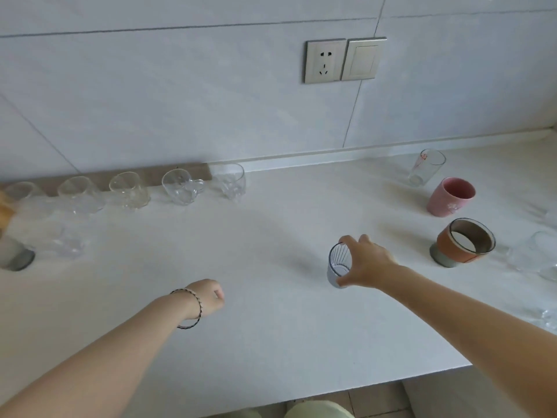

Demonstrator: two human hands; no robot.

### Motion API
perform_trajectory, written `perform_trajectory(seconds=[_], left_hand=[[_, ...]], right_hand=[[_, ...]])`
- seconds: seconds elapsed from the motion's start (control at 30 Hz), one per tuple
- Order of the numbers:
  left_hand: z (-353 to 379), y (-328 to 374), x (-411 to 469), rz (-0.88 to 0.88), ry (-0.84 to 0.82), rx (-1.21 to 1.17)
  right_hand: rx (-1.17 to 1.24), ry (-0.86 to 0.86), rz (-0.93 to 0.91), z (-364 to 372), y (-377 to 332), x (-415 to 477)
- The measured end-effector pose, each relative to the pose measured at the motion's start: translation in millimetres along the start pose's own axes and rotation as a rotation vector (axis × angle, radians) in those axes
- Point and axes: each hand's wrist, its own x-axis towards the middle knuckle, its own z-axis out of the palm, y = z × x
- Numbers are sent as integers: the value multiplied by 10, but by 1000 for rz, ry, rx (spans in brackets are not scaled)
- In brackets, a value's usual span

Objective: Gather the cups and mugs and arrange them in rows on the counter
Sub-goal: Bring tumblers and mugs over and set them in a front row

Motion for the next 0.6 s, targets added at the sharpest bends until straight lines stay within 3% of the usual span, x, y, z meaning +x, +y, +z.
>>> perform_trajectory(seconds=[0.27,0.6], left_hand=[[-223,-1400,-204,-151,35,-105],[-625,-3059,-239,-194,34,-156]], right_hand=[[-30,-73,-232,221,-1814,217],[63,-30,-230,456,-3968,788]])
